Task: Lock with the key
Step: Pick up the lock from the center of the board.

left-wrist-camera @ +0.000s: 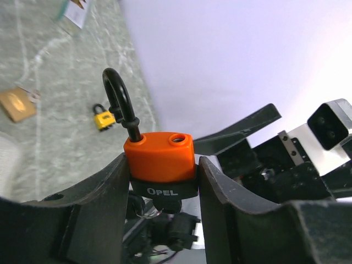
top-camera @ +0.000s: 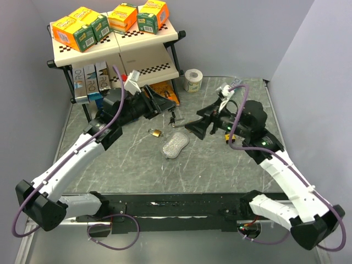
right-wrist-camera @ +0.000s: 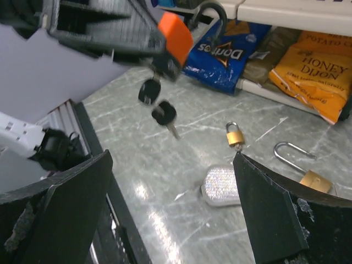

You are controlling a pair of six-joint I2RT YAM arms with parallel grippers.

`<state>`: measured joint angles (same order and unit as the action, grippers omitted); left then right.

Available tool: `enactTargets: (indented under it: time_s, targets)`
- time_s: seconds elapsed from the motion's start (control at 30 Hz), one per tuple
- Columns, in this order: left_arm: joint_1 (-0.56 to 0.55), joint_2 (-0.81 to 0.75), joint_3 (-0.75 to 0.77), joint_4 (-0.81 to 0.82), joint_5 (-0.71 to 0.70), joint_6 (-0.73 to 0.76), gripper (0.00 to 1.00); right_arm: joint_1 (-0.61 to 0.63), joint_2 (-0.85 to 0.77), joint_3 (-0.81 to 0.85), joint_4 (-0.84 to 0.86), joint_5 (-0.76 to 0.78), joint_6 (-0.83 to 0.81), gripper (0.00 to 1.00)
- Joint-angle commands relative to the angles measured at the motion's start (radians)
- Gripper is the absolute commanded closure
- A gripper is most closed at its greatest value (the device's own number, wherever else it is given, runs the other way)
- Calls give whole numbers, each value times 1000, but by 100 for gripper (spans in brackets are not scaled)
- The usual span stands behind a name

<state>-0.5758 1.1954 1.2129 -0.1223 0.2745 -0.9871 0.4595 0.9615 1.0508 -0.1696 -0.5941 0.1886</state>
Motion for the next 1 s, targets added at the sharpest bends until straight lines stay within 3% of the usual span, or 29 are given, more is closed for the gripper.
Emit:
enactTargets:
  time_s: [0.0,0.53,0.97]
  targets:
    - [-38,9,2,147,-20,-116,99,83,51,60,125,209,43,1]
    - [-82,55,34,188,-87,-211,99,218,172,153,194,394,-87,5]
    - [-96,75,46,228,-77,-257,96,238,223,163,208,554,-169,41]
